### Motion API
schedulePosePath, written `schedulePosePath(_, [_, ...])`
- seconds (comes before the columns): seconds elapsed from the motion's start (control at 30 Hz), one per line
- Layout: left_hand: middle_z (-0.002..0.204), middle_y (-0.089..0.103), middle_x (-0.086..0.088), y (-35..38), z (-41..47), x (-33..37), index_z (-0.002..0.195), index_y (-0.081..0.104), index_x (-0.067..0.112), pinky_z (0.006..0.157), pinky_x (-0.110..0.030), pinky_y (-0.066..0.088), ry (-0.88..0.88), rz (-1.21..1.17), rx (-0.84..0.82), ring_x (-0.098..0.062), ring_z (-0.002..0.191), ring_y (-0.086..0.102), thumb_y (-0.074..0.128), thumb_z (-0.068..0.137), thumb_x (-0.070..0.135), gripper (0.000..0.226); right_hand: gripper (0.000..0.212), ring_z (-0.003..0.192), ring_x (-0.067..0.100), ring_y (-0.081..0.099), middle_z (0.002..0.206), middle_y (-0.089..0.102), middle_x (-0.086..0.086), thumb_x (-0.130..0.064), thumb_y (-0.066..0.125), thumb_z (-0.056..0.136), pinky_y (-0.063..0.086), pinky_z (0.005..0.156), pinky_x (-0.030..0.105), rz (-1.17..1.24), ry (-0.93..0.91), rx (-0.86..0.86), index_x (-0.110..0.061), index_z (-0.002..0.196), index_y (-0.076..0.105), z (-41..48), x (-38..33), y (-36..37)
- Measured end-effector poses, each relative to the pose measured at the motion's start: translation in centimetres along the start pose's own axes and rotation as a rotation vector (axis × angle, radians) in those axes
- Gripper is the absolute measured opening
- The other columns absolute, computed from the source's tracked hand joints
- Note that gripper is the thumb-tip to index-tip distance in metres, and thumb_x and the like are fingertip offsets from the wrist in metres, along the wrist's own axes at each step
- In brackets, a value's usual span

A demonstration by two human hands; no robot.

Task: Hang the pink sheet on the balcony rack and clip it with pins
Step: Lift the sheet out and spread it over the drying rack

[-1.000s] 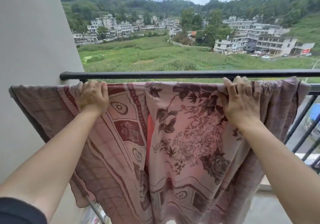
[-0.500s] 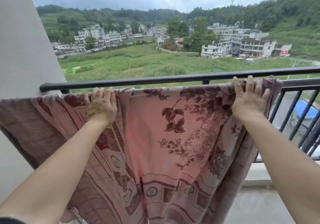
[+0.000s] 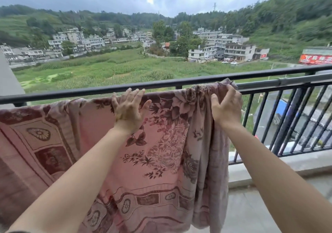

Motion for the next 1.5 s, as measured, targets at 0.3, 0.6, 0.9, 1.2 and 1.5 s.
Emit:
schedulePosePath(0.3, [0.08,0.062,-0.002,3.5,5.6,9.1,0.086,0.061,0.009,0.082,-0.027,0.027,0.035,-0.191,0.489,-0.023,0.076,0.055,0.056,0.094,0.014,0.011,0.04,0.071,0.003,0.055,0.077,0.058,-0.015,-0.055,0.036,0.101,0.036,0.058,0.018,0.268,0.017,-0.005,-0.025,0.092,0.059,5.9,4.4,-1.2])
schedulePosePath(0.6, [0.079,0.057,-0.002,8.3,11.9,20.0,0.088,0.051,0.012,0.067,-0.032,0.039,0.053,-0.242,0.237,-0.018,0.063,0.047,0.044,0.093,0.018,0.01,0.046,0.038,-0.002,0.038,0.039,0.042,-0.017,-0.041,0.036,0.102,0.032,0.045,0.015,0.553,0.162,0.273,-0.022,0.06,0.039,16.9,8.7,-4.4])
schedulePosePath(0.9, [0.102,0.066,-0.01,9.8,12.5,25.9,0.106,0.056,0.012,0.08,-0.039,0.038,0.049,-0.067,-0.004,-0.025,0.084,0.055,0.033,0.096,0.04,0.037,0.037,0.042,-0.001,0.039,0.044,0.045,-0.017,-0.046,0.057,0.09,0.035,0.046,0.018,0.522,0.145,0.09,-0.021,0.063,0.052,21.4,15.5,-9.2])
schedulePosePath(1.2, [0.094,0.075,0.0,10.6,12.9,38.9,0.1,0.075,0.023,0.077,-0.036,0.054,-0.025,-0.206,0.01,-0.025,0.091,0.068,0.06,0.091,0.023,0.018,0.031,0.073,0.017,0.056,0.08,0.059,-0.003,-0.046,0.073,0.078,0.046,0.064,0.031,0.485,0.169,-0.112,-0.019,0.081,0.057,25.8,22.5,-20.6])
schedulePosePath(1.5, [0.085,0.073,0.001,15.5,15.5,54.4,0.098,0.069,0.015,0.066,-0.027,0.056,-0.363,-0.968,-0.179,-0.016,0.076,0.068,0.058,0.096,0.014,0.011,0.033,0.089,0.024,0.062,0.092,0.065,0.0,-0.046,0.068,0.089,0.05,0.077,0.041,0.298,0.114,-0.14,-0.014,0.097,0.062,29.1,31.4,-26.5])
Point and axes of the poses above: each hand's wrist, its own z-axis towards the middle knuckle, its own y-axis out of the palm, x = y × z, the point moved 2 cm from there along z, towards the middle knuckle
